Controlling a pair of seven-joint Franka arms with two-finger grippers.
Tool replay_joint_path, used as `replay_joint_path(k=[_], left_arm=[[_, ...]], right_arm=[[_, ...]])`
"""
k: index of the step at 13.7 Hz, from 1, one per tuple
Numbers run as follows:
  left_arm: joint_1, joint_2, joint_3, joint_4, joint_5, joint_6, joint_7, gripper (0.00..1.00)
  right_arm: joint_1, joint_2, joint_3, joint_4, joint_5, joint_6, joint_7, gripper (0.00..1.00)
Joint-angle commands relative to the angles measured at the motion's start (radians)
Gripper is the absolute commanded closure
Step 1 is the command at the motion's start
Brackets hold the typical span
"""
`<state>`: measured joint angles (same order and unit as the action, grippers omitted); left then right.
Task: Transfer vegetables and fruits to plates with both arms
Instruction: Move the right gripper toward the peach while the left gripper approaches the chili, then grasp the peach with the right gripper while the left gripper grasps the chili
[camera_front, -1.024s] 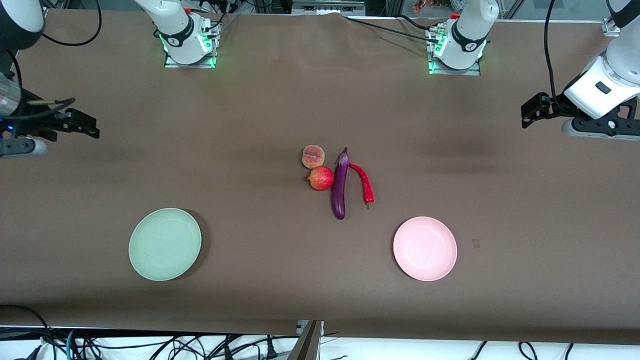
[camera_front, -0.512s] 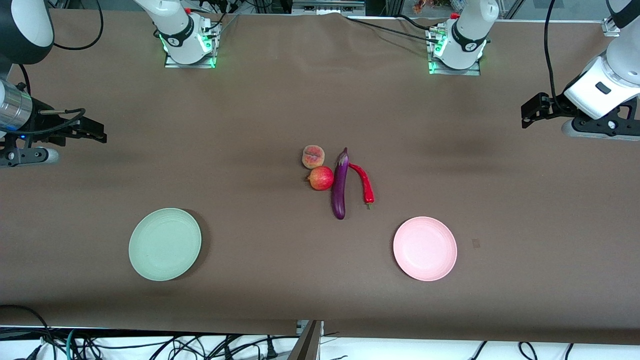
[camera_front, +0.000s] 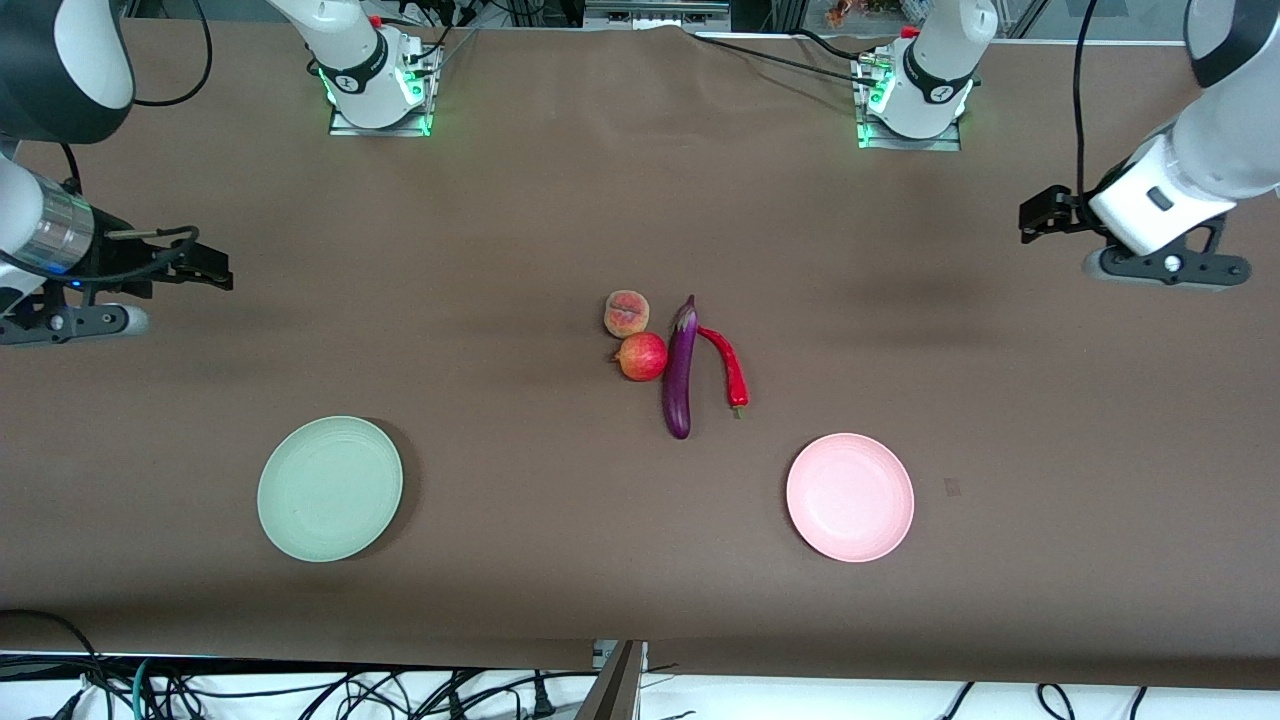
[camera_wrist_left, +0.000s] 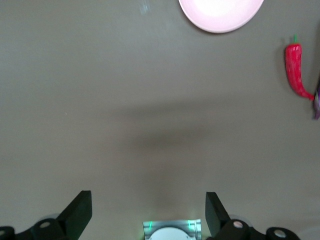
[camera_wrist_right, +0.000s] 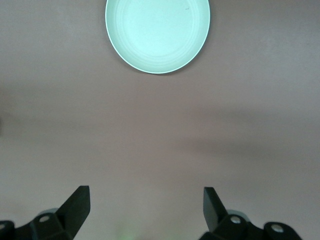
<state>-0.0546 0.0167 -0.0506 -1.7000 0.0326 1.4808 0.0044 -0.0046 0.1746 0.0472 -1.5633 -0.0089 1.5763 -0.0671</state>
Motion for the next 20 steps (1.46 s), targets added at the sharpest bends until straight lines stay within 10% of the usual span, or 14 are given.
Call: replay_joint_path(k=[1, 20], left_arm=[[-0.040, 0.069, 0.003, 0.011, -0.072, -0.031, -0.012, 0.00], [-0.433, 0.640, 0.005, 0.014, -0.140, 0.861, -0.705, 0.00]], right_arm=[[0.011, 0.049, -0.003, 0.022, 0.033, 0.026, 0.046, 0.00], [0.353, 0.318, -0.001, -0.024, 0.233, 0.370, 0.415, 0.00]])
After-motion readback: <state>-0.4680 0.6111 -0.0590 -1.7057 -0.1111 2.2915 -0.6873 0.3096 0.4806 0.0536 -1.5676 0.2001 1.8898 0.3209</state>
